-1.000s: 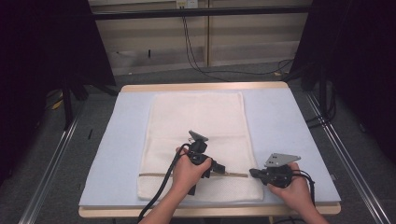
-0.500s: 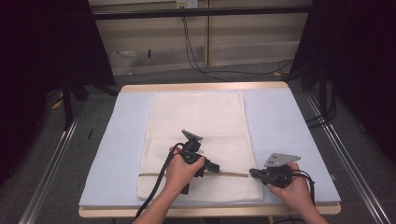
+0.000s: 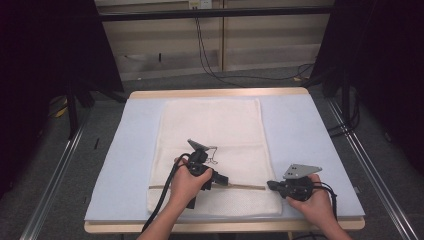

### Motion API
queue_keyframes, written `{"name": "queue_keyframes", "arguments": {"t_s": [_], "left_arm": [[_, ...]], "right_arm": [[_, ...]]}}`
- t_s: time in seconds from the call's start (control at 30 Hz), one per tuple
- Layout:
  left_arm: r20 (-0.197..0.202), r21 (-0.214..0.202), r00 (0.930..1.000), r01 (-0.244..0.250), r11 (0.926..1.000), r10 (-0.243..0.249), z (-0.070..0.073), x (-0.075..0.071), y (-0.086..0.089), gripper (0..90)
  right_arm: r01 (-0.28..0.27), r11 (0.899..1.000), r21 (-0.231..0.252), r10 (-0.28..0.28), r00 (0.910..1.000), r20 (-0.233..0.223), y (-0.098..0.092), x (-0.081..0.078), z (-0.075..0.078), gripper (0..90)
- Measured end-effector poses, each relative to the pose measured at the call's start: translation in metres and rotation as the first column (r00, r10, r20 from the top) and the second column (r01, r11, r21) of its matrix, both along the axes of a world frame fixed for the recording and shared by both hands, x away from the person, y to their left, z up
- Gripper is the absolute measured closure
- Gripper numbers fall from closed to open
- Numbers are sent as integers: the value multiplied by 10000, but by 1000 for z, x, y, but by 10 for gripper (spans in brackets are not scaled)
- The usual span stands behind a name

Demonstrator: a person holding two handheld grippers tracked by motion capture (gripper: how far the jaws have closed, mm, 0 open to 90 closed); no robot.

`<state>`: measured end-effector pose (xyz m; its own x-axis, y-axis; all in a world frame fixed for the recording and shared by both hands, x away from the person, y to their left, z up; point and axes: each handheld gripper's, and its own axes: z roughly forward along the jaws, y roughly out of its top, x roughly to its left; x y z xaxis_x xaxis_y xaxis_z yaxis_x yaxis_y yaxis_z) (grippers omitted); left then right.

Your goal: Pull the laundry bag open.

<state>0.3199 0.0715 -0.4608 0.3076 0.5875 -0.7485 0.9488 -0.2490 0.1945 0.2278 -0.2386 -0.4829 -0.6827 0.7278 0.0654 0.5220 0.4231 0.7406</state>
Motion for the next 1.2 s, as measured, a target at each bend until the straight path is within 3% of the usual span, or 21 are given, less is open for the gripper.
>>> {"name": "queue_keyframes", "arguments": {"t_s": [0.07, 0.13, 0.2, 0.27, 0.47, 0.6, 0.73, 0.77, 1.2], "left_arm": [[124, 120, 9999, 2, 9999, -3, 0, 0, 1, 879], [-41, 7, 10000, -69, 10000, 69, 0, 0, 2, 879], [69, 200, 10000, -63, 9998, 62, 0, 0, 3, 879], [-61, -58, 9999, -81, 10000, 80, -1, 0, 5, 879], [-102, -116, 9999, -58, 9999, 57, -1, 2, 9, 879], [-75, 34, 9999, -89, 10000, 89, 0, 2, 14, 879], [-127, -114, 9999, -95, 9999, 94, 0, 2, 17, 879], [3, -4, 9999, -101, 9999, 101, 0, 2, 19, 879], [-82, -68, 9998, -175, 9998, 175, -1, 2, 32, 879]], "right_arm": [[6, 10000, 3, -6, 10000, 4, 0, 0, 0, 900], [14, 10000, -7, -14, 10000, 46, 0, 0, 0, 900], [14, 10000, -9, -14, 10000, 42, 0, 0, 0, 900], [16, 10000, -4, -16, 10000, 36, 0, 0, 0, 900], [33, 10000, 19, -33, 10000, -6, 0, 0, 0, 900], [10, 10000, 34, -10, 10000, -18, 0, 0, 0, 900], [36, 10000, 27, -36, 10000, -24, -1, 0, 0, 900], [22, 10000, 48, -21, 10000, -24, -1, 0, 0, 900], [50, 9999, 91, -50, 10000, -57, -1, 0, 0, 900]]}}
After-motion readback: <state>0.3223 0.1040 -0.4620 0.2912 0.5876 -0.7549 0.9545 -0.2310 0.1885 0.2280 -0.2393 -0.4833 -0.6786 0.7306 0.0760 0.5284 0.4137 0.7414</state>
